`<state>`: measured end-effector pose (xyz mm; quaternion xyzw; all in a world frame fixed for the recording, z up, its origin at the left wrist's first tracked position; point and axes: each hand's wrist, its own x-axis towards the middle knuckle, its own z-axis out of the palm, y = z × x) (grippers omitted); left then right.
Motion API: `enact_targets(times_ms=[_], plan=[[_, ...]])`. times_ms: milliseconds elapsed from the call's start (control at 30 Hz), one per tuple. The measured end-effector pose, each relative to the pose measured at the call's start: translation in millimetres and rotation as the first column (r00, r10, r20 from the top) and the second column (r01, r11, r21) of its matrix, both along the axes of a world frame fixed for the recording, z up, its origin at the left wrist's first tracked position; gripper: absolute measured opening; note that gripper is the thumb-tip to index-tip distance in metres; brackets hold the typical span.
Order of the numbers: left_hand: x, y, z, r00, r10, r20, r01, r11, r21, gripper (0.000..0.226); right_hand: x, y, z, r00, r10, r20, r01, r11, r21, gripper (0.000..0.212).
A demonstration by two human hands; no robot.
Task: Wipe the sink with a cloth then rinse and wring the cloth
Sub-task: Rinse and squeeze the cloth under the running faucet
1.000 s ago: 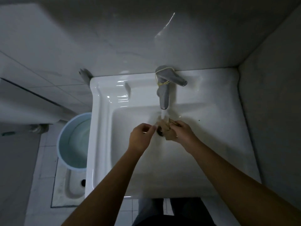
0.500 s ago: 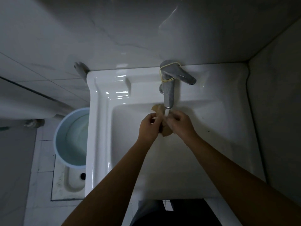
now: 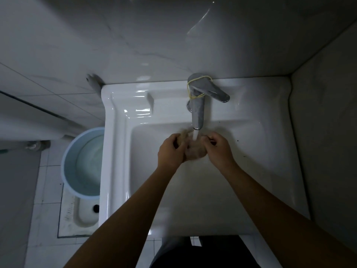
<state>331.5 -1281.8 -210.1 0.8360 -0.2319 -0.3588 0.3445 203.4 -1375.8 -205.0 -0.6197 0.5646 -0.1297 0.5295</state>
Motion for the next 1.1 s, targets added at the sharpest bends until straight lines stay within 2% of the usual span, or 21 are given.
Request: enact_targets(times_ms=[67,167,233,333,400,467,533,633,733,867,1000,1100], plan=[[1.8,4.7,0.0,0.995,-0.039,0.096,0.036,0.999,0.032,0.018,-2.3,0.3,-0.8,0.999,0.017,0.034,-0.018,1.000,0.008,0.021],[1.8,8.3,2.9,0.996,-0.044,0.074,0.041,0.998,0.042,0.021,-6.0,2.4,0.2,0.997,-0.006,0.074,0.002,0.998,0.059,0.019],[2.5,6.7,5.4,1.000,0.017,-0.016,-0.017,0.999,0.029,0.017,-6.7,4.0,1.7,0.989,-0.088,0.121,0.071,0.988,0.140,0.015],[2.8,1.3,13.2,0.931,0.141,-0.336,-0.154,0.988,-0.013,0.008,-6.4,2.7,3.6,0.971,-0.180,0.155,0.126,0.944,0.305,0.024],[2.0,-1.0,19.5,0.859,0.117,-0.499,-0.148,0.989,-0.023,0.010,-5.2,-0.3,3.6,0.983,-0.104,0.150,0.043,0.931,0.362,0.033],[1.5,-1.1,25.3,0.834,0.047,-0.549,-0.088,0.995,-0.047,0.016,-2.5,-3.4,3.9,0.987,-0.011,0.161,-0.050,0.927,0.371,0.030],[2.8,-0.6,30.7,0.821,0.020,-0.571,-0.076,0.994,-0.074,0.017,0.8,-6.3,5.9,0.991,0.053,0.122,-0.088,0.947,0.308,0.019],[7.6,0.4,34.7,0.876,0.030,-0.481,-0.077,0.994,-0.078,0.013,0.5,-13.4,7.5,0.985,0.167,-0.037,-0.167,0.986,0.002,0.021],[14.7,0.5,38.8,0.956,0.026,-0.292,-0.061,0.992,-0.112,0.015,-4.6,-20.3,10.0,0.952,0.283,-0.113,-0.302,0.925,-0.231,0.007],[34.5,-3.4,49.0,0.983,0.059,-0.174,-0.098,0.969,-0.226,0.016,-12.9,-29.9,14.1,0.971,0.225,-0.085,-0.239,0.945,-0.224,0.013],[48.5,-7.4,51.6,0.983,0.134,-0.129,-0.162,0.957,-0.242,0.017,-13.5,-46.3,19.0,0.981,0.168,-0.096,-0.187,0.955,-0.232,0.013],[50.9,-7.5,41.8,0.963,0.193,-0.186,-0.229,0.953,-0.196,0.014,-10.3,-54.8,20.5,0.966,0.200,-0.165,-0.217,0.972,-0.090,0.014]])
